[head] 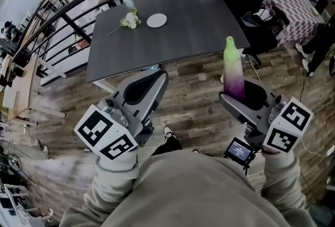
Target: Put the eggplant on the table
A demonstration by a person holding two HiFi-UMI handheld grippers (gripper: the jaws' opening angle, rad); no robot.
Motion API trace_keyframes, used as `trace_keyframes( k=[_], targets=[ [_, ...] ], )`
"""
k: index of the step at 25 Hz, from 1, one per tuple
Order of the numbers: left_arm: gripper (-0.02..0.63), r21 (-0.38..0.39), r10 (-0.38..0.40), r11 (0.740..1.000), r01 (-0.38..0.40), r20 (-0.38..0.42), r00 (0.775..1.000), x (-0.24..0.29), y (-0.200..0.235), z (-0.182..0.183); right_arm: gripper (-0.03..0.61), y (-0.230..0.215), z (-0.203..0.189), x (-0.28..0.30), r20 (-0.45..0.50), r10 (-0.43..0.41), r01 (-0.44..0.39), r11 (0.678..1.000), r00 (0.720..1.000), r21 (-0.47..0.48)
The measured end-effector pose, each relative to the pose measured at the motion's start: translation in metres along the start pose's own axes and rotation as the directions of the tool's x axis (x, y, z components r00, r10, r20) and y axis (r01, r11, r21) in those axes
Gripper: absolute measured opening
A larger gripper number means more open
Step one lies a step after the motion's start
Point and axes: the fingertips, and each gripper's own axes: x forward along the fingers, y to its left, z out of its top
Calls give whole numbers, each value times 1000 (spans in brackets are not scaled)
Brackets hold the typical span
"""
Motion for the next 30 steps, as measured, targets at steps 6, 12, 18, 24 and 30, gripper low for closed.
trace_keyframes(
  k=[6,12,18,24,30],
  targets=[
    [5,-19,-9,1000,9,-5,1000,1,36,1,229,-9,7,34,-18,-8,8,1000,1000,9],
    [5,-50,3,999,-3,-1,1000,2,86,-2,229,-23,14,80,-48,-6,6,1000,999,14],
    [5,-66,0,998,0,2,1000,-4,137,4,229,-26,29,135,-70,-9,8,1000,997,-9],
    [5,-62,-4,998,4,7,1000,-6,193,17,229,-31,48,190,-82,-17,16,1000,996,-24],
    [5,-49,-28,998,28,-10,1000,-11,242,16,229,-37,59,245,-86,-23,21,999,996,-31]
  ],
)
